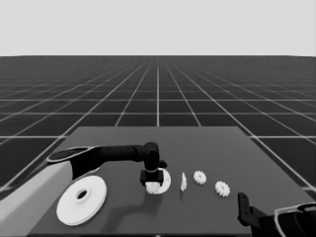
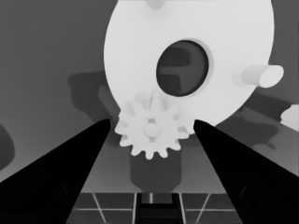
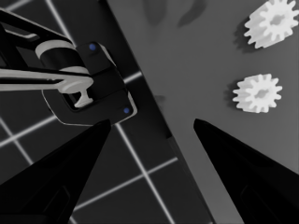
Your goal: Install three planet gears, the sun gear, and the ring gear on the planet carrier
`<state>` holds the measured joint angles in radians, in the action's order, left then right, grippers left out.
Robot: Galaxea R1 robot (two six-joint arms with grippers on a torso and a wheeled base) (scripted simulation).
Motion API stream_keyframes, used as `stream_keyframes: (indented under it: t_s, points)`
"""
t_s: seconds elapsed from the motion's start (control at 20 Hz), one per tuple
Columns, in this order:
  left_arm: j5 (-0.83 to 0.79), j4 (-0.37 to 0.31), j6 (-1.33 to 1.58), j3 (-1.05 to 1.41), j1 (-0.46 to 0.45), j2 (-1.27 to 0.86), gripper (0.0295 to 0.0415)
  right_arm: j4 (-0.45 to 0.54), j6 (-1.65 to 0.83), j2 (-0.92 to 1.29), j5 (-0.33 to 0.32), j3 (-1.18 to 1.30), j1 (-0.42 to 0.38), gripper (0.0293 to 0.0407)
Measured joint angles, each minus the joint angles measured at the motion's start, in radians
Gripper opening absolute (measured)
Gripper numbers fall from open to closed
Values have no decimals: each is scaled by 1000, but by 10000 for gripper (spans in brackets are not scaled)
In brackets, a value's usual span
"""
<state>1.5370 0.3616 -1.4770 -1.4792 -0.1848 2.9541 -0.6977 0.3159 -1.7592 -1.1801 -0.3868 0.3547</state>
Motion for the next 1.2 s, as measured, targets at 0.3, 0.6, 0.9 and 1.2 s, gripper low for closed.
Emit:
stream_keyframes:
  t_s: [0.3,0.6,0.9,1.2]
  points:
    - [36,-379,-110,145,381,-26,385,0,0,0,0,0,0,385]
    - [40,-407,149,264,407,-222,387,0,0,0,0,0,0,385]
    - [61,-388,862,-250,403,-602,385,0,0,0,0,0,0,385]
    - [-191,-231,936,-397,107,-540,385,0,0,0,0,0,0,385]
